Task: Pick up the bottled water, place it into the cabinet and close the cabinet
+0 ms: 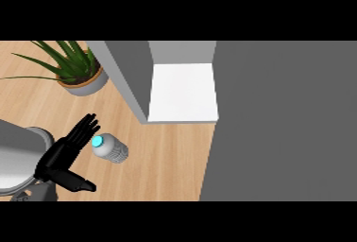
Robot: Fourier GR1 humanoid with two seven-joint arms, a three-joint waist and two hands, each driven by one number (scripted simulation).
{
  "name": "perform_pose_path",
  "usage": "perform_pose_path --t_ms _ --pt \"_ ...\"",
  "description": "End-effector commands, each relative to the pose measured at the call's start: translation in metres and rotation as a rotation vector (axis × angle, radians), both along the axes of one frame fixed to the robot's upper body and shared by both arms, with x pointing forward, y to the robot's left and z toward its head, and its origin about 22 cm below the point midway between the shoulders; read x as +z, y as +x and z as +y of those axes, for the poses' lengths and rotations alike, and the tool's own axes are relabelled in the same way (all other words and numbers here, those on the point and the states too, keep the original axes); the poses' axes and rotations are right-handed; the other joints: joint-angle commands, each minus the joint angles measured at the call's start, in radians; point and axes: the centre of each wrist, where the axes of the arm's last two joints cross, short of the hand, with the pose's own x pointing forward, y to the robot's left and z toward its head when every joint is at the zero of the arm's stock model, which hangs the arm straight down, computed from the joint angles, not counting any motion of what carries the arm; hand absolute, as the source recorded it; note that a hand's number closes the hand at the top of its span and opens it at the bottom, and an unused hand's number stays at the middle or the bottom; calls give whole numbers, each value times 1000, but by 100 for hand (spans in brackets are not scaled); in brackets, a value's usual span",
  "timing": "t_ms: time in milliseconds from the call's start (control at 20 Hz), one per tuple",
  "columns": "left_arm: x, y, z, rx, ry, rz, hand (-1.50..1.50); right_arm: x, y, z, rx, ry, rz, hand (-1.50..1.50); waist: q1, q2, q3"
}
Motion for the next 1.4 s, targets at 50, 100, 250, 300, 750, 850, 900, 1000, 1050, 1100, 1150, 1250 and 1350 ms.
perform_pose_path --t_ms 50,100,250,300,750,850,900,1000,1050,1100,1150,1250,1350 --pt "-34 6 -10 -7 -33 -8 -150 9 -12 -4 -39 -45 -59 -150 -1 1 0" --pt "-30 13 -11 -2 -24 9 -150 19 -29 -10 -57 -22 -62 -150 -5 0 0" --pt "-46 4 -1 10 -32 -4 -150 11 -24 -3 -53 -25 -46 -150 -3 0 0" --pt "-33 24 6 4 -30 8 -150 17 -21 0 -52 -19 -69 -150 -5 1 -1" --pt "-64 25 -28 48 -59 -22 -150 4 -19 -1 -54 -28 -75 -150 -9 3 -1" --pt "-77 11 -38 78 -82 -41 -150 8 -26 -4 -45 -18 -76 -150 -15 3 -1" --pt "-64 24 -22 93 -103 -69 -150 -11 -8 -2 -50 -45 -77 -150 -11 5 0" --pt "-70 21 -33 93 -107 -72 -150 3 -27 1 -48 -15 -63 -150 -11 2 -1" --pt "-68 21 -22 103 -118 -79 -150 6 -16 -6 -44 -38 -91 -150 -7 4 -1" --pt "-64 31 -28 104 -124 -71 -150 12 -26 -13 -38 -38 -83 -150 -19 6 -2" --pt "-68 30 -40 96 -137 -100 -150 13 -26 -4 -22 -40 -64 -150 -17 5 -3" --pt "-65 35 -38 78 -156 -80 150 1 -21 -9 -49 -37 -73 -150 -18 5 -1" --pt "-58 44 -38 36 -177 -79 150 0 -20 -3 -33 -28 -65 -150 -10 3 0"
